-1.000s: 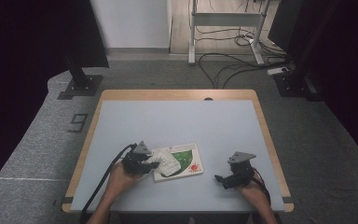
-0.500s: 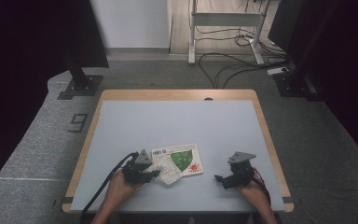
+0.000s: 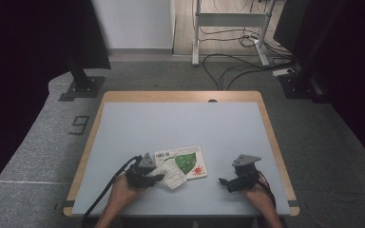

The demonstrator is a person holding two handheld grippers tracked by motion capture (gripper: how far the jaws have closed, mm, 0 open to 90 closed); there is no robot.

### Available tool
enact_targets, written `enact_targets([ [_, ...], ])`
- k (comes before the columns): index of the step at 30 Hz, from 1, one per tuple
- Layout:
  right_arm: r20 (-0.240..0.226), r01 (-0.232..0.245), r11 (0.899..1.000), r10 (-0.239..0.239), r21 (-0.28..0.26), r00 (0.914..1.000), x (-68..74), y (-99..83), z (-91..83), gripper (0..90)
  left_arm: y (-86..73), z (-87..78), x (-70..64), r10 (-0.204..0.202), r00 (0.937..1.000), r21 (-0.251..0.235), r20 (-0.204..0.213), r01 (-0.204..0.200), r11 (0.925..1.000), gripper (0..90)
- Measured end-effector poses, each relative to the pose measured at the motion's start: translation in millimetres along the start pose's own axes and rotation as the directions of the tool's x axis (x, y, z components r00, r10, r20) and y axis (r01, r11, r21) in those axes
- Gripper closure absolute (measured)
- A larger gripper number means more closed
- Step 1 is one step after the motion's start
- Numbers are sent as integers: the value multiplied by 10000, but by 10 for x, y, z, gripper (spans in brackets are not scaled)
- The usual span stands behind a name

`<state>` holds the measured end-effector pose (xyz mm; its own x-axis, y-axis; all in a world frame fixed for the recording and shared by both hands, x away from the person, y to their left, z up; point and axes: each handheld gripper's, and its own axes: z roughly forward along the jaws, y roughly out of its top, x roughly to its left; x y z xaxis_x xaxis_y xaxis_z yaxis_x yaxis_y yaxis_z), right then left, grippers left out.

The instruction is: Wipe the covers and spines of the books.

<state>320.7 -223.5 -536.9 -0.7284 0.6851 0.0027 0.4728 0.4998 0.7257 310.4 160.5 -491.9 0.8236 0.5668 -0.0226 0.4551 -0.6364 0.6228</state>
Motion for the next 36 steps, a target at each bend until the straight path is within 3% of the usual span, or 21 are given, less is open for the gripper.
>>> enact_targets([
  [13,-2,-1,10000,1,-3,10000,0,0,0,2,179,157,-44,120,9992,-79,392,-117,9999,643],
  [36,-3,-3,10000,3,-3,10000,0,0,0,3,698,627,-223,658,9934,-195,940,-642,9977,644],
])
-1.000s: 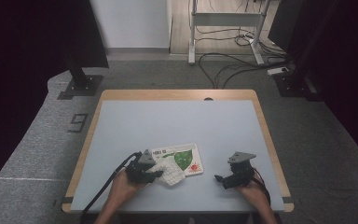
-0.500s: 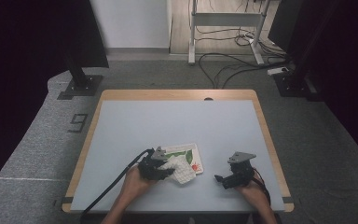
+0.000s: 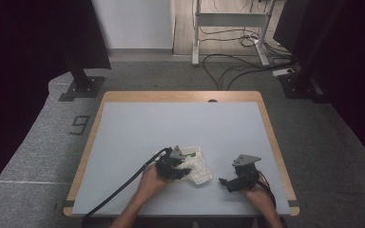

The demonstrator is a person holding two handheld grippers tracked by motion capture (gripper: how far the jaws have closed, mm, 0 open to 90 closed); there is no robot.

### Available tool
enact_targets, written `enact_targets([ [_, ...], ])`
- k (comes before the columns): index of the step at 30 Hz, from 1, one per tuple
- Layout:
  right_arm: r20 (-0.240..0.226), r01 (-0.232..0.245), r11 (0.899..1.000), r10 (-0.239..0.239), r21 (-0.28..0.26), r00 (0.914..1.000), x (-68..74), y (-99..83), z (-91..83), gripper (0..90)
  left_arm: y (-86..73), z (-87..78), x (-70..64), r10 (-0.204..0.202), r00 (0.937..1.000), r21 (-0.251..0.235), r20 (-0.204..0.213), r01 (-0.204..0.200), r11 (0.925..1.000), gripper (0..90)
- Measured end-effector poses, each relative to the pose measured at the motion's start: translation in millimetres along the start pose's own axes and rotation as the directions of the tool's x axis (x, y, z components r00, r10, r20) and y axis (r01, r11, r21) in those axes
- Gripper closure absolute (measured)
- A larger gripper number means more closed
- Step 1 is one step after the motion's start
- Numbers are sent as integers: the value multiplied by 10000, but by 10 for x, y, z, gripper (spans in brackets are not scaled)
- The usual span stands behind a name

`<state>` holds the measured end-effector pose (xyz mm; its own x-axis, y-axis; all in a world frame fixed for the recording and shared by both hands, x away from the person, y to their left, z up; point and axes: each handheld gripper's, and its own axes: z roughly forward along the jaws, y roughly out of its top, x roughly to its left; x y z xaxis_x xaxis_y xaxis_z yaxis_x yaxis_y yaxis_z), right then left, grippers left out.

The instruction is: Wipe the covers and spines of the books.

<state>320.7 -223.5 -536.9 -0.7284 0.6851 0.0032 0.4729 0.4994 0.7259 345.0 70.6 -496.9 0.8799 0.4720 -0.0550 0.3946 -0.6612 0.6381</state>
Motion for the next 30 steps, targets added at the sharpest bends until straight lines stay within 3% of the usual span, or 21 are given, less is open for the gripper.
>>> enact_targets([
  [21,6,2,10000,-2,-3,10000,0,0,0,3,392,370,-144,418,9989,1,221,-418,9991,644],
  [30,10,15,10000,-15,-10,10000,1,-1,-1,4,424,327,-123,440,9985,-152,332,-435,9989,649],
])
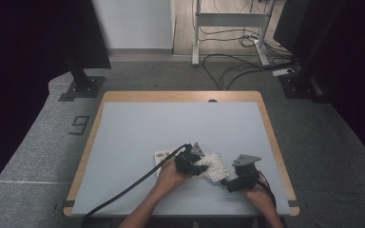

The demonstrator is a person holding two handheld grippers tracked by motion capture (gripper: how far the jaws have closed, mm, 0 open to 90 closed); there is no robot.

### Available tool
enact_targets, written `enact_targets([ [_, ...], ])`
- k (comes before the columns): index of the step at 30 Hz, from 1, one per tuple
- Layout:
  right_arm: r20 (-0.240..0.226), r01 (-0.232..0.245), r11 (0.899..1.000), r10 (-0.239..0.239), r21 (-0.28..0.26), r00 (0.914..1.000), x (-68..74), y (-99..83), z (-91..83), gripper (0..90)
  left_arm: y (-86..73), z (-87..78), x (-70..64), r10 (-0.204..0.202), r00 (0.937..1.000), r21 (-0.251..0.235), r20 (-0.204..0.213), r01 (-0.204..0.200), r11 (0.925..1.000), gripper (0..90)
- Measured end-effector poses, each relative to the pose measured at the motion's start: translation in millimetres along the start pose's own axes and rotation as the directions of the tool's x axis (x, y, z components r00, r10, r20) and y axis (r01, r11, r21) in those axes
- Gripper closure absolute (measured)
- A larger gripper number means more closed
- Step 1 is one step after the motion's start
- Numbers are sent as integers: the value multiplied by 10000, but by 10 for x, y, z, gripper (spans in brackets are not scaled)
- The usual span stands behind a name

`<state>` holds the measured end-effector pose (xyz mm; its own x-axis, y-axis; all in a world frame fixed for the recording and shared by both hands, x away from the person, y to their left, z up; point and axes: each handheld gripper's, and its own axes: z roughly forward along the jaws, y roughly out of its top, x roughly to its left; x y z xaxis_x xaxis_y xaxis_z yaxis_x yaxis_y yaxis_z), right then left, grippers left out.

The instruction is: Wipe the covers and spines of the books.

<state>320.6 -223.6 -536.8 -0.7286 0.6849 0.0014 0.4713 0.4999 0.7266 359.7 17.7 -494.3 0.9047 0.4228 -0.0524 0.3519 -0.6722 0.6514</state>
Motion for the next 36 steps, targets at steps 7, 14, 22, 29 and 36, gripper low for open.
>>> enact_targets([
  [7,1,-1,10000,1,-2,10000,0,0,0,4,118,-178,38,-3,10000,-327,-6,3,9995,650],
  [14,-2,1,10000,-1,-4,10000,-1,0,0,4,253,-377,68,29,9998,-705,-177,-42,9975,649],
  [22,-3,14,10000,-14,-7,10000,-1,0,0,5,311,-468,75,157,9994,-752,-321,-181,9970,637],
  [29,-5,15,10000,-15,-14,10000,1,0,0,6,272,-617,193,14,9978,-636,-662,-56,9980,636],
  [36,3,18,10000,-18,-15,10000,2,-1,-1,6,200,-741,266,-146,9962,-649,-861,91,9979,634],
])
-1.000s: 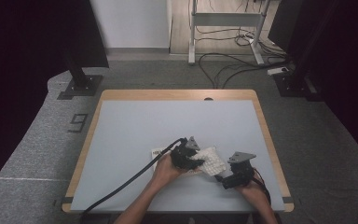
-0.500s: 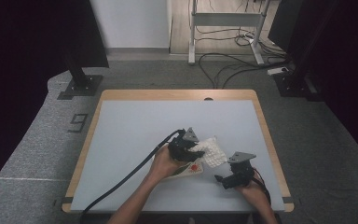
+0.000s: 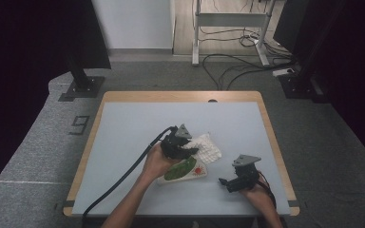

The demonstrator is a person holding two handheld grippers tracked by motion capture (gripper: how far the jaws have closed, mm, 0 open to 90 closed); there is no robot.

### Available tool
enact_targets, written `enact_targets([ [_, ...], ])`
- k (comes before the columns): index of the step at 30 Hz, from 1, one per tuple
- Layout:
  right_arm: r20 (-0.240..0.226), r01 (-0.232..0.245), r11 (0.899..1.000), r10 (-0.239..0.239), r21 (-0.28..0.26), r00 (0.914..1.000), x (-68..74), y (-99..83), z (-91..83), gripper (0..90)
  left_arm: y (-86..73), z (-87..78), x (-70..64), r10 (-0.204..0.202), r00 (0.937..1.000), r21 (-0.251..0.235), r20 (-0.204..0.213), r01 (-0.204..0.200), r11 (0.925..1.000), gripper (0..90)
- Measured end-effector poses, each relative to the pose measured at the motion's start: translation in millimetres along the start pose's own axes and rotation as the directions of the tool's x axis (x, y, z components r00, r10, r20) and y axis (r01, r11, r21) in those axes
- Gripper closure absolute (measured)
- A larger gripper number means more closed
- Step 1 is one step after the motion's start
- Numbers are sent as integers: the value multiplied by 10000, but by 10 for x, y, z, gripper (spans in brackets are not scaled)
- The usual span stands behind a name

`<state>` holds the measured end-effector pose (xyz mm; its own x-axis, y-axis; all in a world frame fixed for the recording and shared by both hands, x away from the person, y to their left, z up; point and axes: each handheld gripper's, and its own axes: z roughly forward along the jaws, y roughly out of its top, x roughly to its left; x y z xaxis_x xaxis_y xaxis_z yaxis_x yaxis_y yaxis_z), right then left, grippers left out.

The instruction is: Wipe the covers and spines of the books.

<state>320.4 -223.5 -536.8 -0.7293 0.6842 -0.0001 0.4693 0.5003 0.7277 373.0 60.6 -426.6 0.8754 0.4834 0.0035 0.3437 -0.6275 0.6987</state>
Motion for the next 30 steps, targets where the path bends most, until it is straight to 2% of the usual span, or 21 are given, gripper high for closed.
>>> enact_targets([
  [8,-6,-4,10000,4,-3,10000,0,0,0,6,-142,-164,174,-330,9983,80,-484,334,9994,635],
  [16,-5,1,10000,-1,-1,10000,0,0,0,6,-283,-332,324,-630,9930,103,-1004,644,9979,634],
  [23,-4,9,10000,-9,-3,10000,0,0,0,6,-417,-521,461,-1140,9855,-153,-1255,1130,9935,631],
  [30,-7,-5,10000,5,-2,10000,0,0,0,6,-552,-712,621,-1604,9737,-305,-1616,1575,9870,631],
])
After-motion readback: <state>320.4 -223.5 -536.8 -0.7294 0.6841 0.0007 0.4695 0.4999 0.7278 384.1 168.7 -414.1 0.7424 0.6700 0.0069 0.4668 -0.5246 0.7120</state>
